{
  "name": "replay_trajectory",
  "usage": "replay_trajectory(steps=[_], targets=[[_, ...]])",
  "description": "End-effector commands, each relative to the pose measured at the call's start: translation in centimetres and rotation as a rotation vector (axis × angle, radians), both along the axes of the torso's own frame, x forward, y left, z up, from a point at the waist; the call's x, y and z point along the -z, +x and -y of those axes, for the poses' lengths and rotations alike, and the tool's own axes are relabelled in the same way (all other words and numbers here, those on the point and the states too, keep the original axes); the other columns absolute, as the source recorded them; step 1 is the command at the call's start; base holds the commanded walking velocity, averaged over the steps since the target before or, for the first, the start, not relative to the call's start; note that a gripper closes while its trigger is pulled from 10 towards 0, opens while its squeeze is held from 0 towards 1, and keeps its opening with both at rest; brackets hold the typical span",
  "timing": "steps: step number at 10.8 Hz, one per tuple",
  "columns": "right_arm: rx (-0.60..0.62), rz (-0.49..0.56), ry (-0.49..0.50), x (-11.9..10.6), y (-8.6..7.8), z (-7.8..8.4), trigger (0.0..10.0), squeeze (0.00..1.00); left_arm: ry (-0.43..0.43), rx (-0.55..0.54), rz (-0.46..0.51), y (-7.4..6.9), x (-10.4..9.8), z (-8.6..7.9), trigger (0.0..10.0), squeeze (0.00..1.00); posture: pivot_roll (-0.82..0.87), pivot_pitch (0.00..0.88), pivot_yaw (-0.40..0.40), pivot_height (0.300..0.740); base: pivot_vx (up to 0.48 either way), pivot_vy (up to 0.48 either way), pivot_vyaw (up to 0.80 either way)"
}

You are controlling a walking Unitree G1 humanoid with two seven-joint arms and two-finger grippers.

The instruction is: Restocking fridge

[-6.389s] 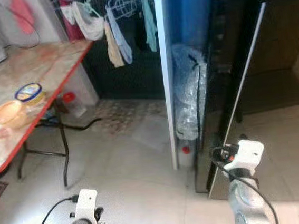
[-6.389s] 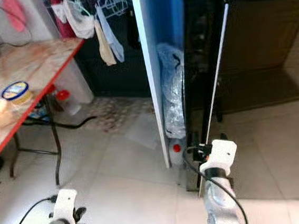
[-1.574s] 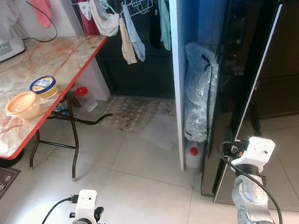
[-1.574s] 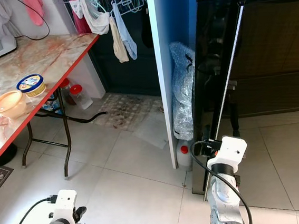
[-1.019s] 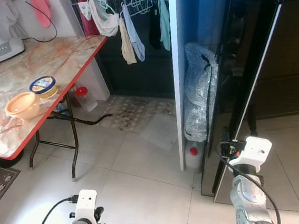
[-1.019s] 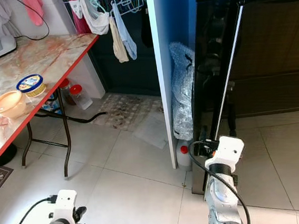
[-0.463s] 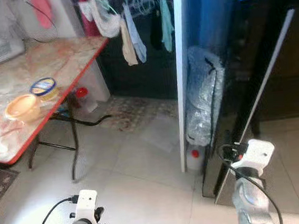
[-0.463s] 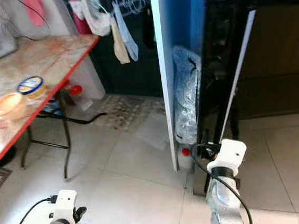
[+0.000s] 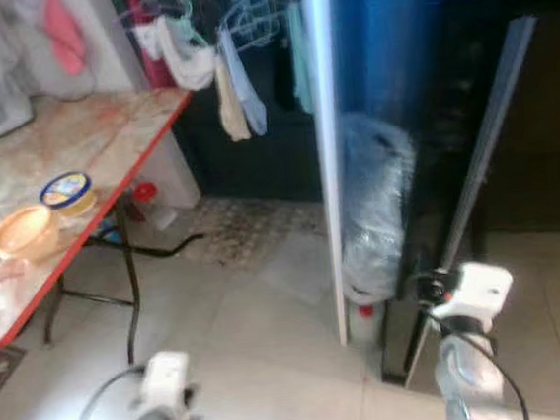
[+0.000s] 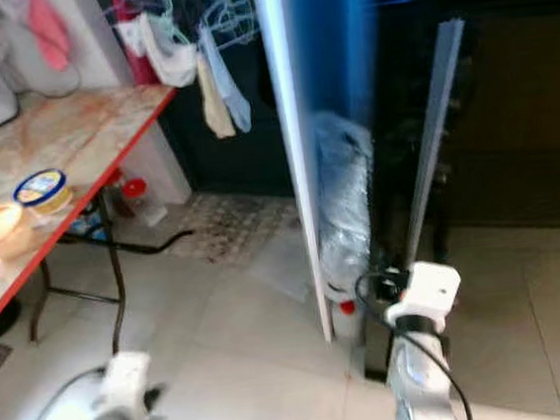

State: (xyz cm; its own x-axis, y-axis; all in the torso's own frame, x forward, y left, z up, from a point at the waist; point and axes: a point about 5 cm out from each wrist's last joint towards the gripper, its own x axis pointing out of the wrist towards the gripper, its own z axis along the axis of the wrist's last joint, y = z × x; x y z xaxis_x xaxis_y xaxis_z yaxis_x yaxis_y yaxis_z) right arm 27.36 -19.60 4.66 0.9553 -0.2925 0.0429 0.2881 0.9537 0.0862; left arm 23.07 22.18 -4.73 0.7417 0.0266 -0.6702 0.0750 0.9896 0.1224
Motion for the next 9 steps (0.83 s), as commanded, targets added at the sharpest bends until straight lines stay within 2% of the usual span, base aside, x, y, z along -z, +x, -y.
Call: replay_trajectory(steps=[1, 9], targets=[[-0.047, -0.005, 0.002, -0.16, 0.43, -1.00, 10.0, 0.00, -0.008, 0.003, -0.002, 0.07, 0.06, 0.37, 10.0, 0.00, -0.21, 0.035, 0.123, 0.740, 0.270, 0.000, 0.00], [-0.045, -0.026, 0.000, 0.28, 0.09, -0.77, 10.0, 0.00, -0.016, 0.004, 0.012, 0.30, -0.06, 0.65, 10.0, 0.00, -0.21, 0.026, 0.120, 0.740, 0.000, 0.000, 0.00]])
